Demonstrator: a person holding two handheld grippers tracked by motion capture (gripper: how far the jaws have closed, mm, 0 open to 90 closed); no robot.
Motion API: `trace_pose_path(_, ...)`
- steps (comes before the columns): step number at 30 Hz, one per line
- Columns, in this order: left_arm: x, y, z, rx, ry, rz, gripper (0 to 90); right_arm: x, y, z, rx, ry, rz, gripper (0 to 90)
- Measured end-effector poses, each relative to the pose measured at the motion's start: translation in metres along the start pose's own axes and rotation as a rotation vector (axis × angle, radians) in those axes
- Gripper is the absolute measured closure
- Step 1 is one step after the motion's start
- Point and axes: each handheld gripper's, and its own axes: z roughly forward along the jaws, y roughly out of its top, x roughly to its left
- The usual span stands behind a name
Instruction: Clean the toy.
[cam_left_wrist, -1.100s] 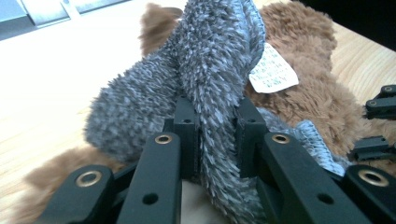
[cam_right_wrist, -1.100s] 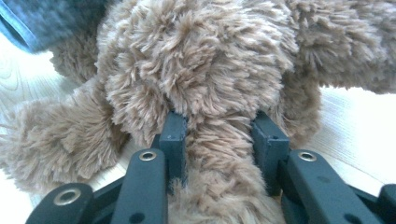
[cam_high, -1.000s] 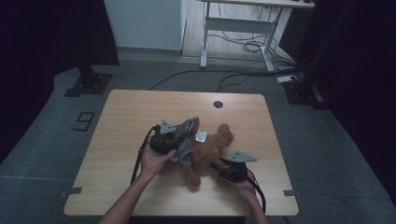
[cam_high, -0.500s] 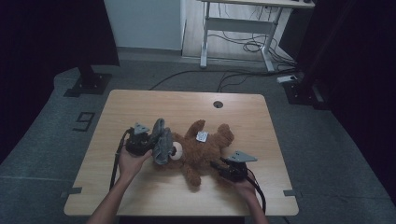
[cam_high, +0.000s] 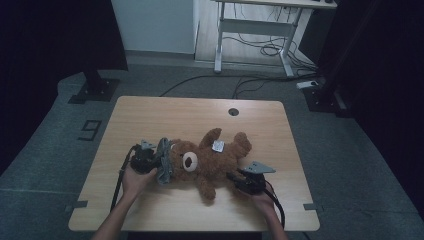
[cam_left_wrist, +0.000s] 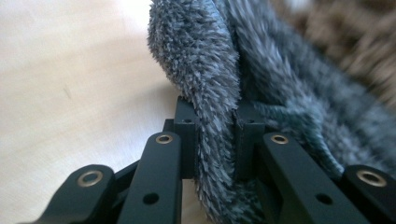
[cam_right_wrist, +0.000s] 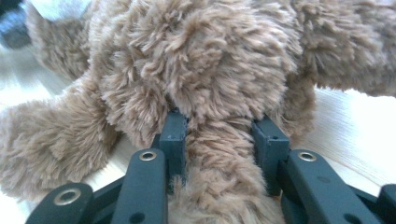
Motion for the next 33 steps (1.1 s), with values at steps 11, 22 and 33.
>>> trace_pose_path(11, -0.059, 0.076, -0.014, -0.162, -0.072, 0.116, 74.4, -0.001, 0.003, 0.003, -0.004, -0.044, -0.066, 63.1)
trace_pose_path(22, -0.065, 0.077, 0.041, -0.064, -0.134, 0.061, 74.6, -0.006, 0.004, 0.003, -0.009, -0.064, -0.077, 62.8)
trace_pose_path(33, -0.073, 0.04, 0.025, -0.127, -0.15, 0.082, 76.6, -0.005, 0.004, -0.001, 0.02, -0.049, -0.034, 48.8)
